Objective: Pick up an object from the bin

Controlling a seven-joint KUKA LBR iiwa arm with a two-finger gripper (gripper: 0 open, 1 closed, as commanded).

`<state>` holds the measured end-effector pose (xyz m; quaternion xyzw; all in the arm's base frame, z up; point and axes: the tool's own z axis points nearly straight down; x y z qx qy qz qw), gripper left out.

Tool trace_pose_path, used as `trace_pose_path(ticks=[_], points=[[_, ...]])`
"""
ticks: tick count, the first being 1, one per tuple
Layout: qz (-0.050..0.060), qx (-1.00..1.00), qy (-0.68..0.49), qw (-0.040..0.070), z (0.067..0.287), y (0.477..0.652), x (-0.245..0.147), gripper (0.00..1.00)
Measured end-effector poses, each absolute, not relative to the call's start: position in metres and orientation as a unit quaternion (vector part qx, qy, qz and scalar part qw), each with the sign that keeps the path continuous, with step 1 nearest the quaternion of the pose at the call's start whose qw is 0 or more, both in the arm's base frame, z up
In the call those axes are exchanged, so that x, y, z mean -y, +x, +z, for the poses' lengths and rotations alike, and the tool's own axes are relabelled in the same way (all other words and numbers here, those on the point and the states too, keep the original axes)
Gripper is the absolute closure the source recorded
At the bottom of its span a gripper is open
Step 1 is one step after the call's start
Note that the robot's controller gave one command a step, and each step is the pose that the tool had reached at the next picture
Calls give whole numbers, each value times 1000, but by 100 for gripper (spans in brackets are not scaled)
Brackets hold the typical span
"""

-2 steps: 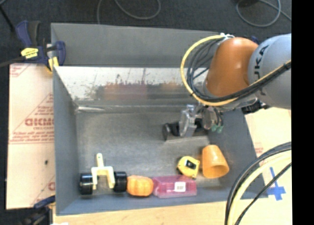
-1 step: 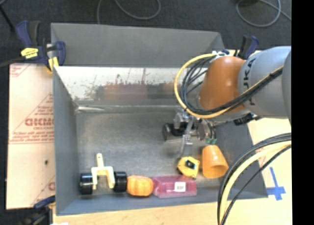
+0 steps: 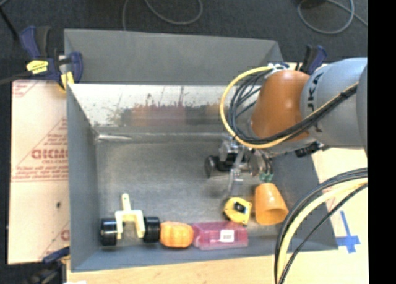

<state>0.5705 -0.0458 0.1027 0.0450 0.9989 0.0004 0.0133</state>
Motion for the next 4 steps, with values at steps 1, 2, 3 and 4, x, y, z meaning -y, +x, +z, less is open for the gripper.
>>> trace_pose_path(ticks=[1, 2, 3, 4], points=[[0, -1000, 22, 13, 110, 575, 60, 0], [-1, -1000, 12, 15, 130, 565, 79, 0], [-2, -997, -82, 16, 95, 606, 52, 100], [-2, -997, -82, 16, 95, 606, 52, 100]])
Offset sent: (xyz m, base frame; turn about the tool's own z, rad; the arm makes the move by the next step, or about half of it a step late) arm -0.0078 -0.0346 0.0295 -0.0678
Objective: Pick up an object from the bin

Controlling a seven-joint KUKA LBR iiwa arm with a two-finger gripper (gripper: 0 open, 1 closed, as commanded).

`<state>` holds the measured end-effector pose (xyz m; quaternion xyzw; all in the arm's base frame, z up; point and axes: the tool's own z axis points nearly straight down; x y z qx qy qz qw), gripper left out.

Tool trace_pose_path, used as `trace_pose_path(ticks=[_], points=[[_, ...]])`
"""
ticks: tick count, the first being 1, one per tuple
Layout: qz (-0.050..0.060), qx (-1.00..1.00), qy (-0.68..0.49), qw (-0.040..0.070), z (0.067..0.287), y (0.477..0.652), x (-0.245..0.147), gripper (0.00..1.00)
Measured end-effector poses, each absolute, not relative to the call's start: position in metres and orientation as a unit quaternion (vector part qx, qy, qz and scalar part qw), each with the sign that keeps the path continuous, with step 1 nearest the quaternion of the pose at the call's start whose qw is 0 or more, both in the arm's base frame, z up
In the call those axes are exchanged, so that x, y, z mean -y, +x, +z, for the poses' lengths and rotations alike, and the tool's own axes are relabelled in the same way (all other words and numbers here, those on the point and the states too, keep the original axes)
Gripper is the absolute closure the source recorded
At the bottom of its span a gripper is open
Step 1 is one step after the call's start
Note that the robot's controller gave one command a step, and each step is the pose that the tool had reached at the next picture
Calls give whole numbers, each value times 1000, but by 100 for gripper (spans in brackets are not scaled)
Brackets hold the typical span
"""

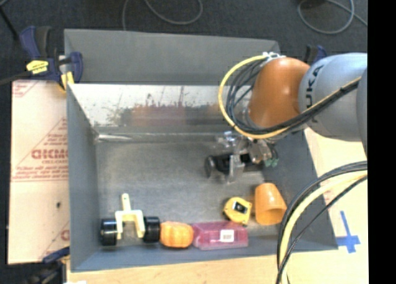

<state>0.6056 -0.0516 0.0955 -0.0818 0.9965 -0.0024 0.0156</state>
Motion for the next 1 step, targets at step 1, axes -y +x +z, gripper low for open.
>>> trace_pose_path(ticks=[1], points=[[0, -995, -99, 20, 81, 604, 80, 100]])
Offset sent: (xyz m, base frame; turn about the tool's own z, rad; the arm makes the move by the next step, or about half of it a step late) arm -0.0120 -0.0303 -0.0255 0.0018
